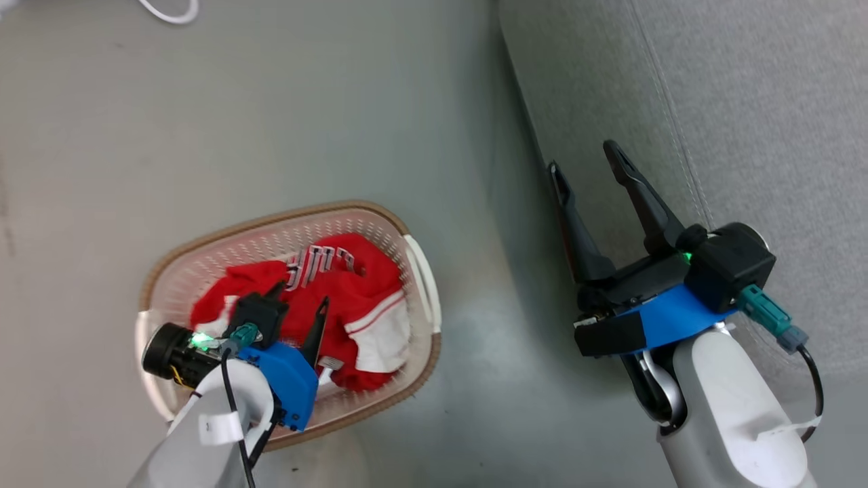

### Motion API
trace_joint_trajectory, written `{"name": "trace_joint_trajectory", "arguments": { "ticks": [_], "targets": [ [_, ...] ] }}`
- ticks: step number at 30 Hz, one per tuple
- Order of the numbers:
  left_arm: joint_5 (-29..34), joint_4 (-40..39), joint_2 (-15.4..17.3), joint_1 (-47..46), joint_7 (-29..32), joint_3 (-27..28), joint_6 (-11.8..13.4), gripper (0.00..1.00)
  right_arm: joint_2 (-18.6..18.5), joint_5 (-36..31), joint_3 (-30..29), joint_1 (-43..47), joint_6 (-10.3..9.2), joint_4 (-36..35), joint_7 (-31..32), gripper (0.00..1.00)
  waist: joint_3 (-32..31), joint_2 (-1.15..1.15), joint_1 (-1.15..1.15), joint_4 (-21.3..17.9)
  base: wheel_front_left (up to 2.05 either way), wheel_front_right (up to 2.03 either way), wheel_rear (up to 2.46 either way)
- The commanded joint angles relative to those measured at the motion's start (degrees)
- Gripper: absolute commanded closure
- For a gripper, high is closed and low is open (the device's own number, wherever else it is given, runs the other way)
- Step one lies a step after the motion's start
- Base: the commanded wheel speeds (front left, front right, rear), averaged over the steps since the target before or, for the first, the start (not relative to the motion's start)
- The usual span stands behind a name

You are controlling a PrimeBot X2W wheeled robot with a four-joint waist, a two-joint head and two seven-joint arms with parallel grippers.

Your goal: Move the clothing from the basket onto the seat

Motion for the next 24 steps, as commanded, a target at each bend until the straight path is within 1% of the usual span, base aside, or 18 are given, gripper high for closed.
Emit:
{"name": "trace_joint_trajectory", "arguments": {
  "ticks": [1,8,11,24],
  "targets": [
    [-0.46,1.50,1.34,-2.23,0.54,-2.02,-0.08,0.00,-0.11,0.81,0.76,-1.66,0.03,-0.38,-0.65,0.00,4.66,0.00,-0.01,-4.03,0.00,0.00,0.00],
    [0.17,6.37,5.47,-7.30,3.00,-9.59,-0.08,0.00,-0.10,3.09,3.97,-3.93,0.03,-0.83,-1.66,0.00,9.80,0.00,-0.01,-6.91,0.00,0.00,0.00],
    [0.50,8.36,6.50,-9.15,3.93,-11.47,-0.08,0.00,-0.08,3.66,4.74,-4.62,0.03,-1.00,-1.89,0.00,11.43,0.00,-0.01,-7.54,0.00,0.00,0.00],
    [2.78,14.85,7.88,-14.84,6.41,-15.73,0.02,0.00,-0.09,5.76,7.29,-5.67,0.03,-2.41,-2.03,0.00,15.46,0.00,-0.01,-9.17,0.00,0.00,0.00]
  ]
}}
